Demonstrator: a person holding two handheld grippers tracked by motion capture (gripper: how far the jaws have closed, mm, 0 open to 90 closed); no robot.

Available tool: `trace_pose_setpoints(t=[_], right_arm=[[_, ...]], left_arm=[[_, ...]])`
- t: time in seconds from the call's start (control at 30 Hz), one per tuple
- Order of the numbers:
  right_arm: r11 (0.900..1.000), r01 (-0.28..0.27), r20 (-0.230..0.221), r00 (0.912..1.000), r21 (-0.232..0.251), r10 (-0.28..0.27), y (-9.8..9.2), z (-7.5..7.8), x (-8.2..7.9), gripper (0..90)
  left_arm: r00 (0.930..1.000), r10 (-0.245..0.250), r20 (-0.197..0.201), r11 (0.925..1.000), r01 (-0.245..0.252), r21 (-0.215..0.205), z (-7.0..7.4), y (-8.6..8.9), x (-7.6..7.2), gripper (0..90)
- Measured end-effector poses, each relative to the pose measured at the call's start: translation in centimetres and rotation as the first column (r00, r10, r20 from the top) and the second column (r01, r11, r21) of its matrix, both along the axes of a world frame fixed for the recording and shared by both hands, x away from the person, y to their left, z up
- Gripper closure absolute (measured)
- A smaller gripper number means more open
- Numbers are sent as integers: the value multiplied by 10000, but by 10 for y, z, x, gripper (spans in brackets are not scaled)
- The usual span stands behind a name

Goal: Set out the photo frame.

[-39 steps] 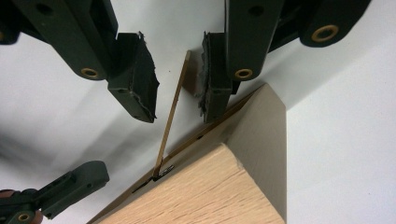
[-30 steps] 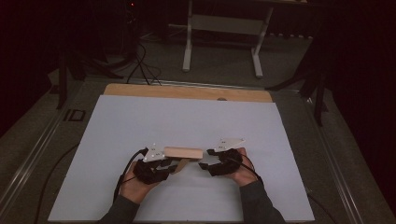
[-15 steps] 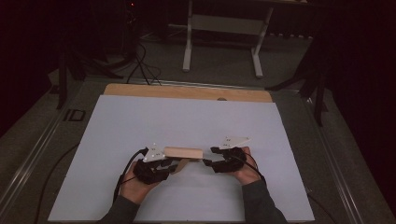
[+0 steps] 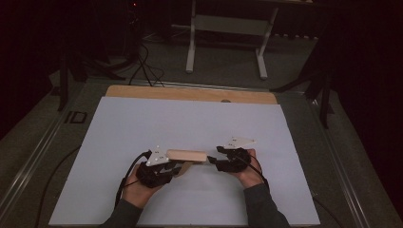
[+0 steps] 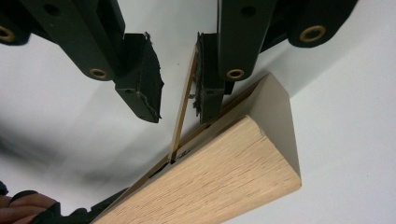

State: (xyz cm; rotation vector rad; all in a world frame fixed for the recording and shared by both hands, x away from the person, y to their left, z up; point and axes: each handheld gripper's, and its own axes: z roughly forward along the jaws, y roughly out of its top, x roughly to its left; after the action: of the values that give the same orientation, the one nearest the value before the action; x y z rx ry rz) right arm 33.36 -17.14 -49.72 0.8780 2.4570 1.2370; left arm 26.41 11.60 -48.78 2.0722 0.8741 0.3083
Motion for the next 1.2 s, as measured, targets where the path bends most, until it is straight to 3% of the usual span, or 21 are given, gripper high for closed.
trace_pose_setpoints(t=[0.37, 0.57, 0.87, 1.2], right_arm=[[9989, 409, 303, 9987, 241, -416, 6, 0, 1, 503], [9974, 490, 621, 9967, 535, -523, 12, 0, -1, 681], [9960, 729, 732, 9944, 516, -766, 19, -6, 2, 880], [9945, 694, 560, 9957, 779, -739, 26, -10, 4, 892]], left_arm=[[9999, 56, 106, 10000, -55, -52, 1, 0, 0, 701], [9998, 130, 166, 9998, -128, -134, 2, 0, 0, 707], [9991, 246, 337, 9997, -247, 15, 3, -1, -1, 748], [9967, 572, 584, 9983, -577, 81, 4, 0, 0, 846]])
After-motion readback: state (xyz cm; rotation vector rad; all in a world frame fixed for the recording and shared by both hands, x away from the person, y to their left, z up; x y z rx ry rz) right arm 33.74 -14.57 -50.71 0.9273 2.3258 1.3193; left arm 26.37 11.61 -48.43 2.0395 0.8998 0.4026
